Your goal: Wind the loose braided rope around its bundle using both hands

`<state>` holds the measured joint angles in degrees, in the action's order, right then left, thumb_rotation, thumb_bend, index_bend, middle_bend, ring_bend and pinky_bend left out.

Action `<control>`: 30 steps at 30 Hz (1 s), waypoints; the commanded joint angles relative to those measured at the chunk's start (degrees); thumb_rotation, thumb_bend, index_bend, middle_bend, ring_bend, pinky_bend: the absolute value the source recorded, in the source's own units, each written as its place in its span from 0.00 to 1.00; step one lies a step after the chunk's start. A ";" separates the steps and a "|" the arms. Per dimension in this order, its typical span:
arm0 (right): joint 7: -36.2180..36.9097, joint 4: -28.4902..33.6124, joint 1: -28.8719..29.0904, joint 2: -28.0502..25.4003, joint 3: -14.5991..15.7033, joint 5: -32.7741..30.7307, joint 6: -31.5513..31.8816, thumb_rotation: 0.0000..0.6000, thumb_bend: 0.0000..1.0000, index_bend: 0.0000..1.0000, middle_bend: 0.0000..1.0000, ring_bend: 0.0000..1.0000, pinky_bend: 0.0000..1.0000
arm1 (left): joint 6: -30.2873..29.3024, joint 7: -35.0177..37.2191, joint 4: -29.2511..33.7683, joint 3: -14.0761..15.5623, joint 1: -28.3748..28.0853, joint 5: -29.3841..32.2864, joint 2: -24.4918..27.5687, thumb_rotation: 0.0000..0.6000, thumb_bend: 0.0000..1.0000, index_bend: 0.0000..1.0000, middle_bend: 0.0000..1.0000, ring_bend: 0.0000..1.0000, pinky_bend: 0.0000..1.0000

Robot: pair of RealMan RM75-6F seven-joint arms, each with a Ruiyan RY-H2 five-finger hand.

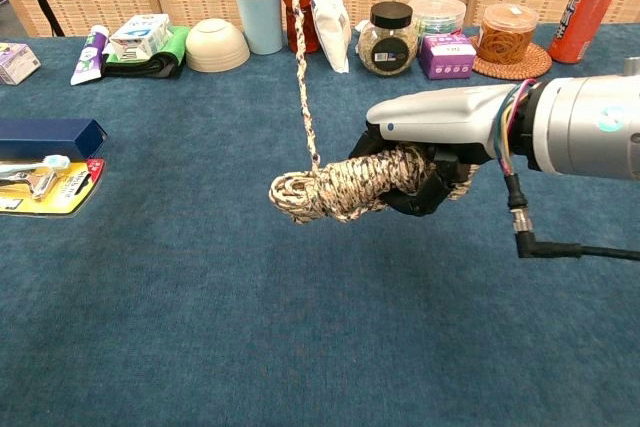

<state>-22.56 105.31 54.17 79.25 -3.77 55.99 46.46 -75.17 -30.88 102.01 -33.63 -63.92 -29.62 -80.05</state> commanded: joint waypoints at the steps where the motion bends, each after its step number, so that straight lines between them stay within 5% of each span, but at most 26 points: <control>1: 6.29 1.52 -1.39 -3.13 -0.22 5.58 -3.28 1.00 0.99 0.64 0.63 0.68 0.95 | 0.50 0.17 -2.85 0.43 -0.43 0.95 -1.09 1.00 0.41 0.60 0.00 0.00 0.00; 7: 24.19 2.78 -3.20 -6.88 -2.98 17.45 -7.49 1.00 0.99 0.64 0.63 0.68 0.95 | 3.25 1.75 -10.91 2.84 -0.32 1.08 -4.15 1.00 0.41 0.60 0.00 0.00 0.00; 16: 37.63 3.41 -3.54 -8.32 -4.80 24.90 -7.47 1.00 0.99 0.64 0.63 0.68 0.95 | 4.92 2.79 -14.78 6.69 0.74 -1.39 -7.25 1.00 0.41 0.60 0.00 0.00 0.00; 20: 39.37 3.88 -3.45 -8.19 -6.20 22.64 -6.83 1.00 1.00 0.64 0.63 0.68 0.95 | 5.44 3.64 -16.21 9.44 1.95 -3.63 -8.96 1.00 0.41 0.60 0.00 0.00 0.00; 25: 36.59 4.99 -2.61 -7.67 -8.36 12.37 -6.18 1.00 1.00 0.64 0.63 0.68 0.95 | 6.09 6.96 -19.82 13.87 4.37 -10.15 -11.44 1.00 0.41 0.61 0.00 0.00 0.00; 30: 32.77 6.58 -1.04 -7.36 -9.30 2.77 -5.26 1.00 1.00 0.64 0.63 0.68 0.95 | 6.63 8.33 -22.21 15.26 5.71 -13.19 -12.62 1.00 0.41 0.61 0.00 0.00 0.00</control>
<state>12.68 110.68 52.04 71.61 -12.01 63.63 40.49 -68.82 -23.03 80.40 -18.82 -58.69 -42.25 -92.17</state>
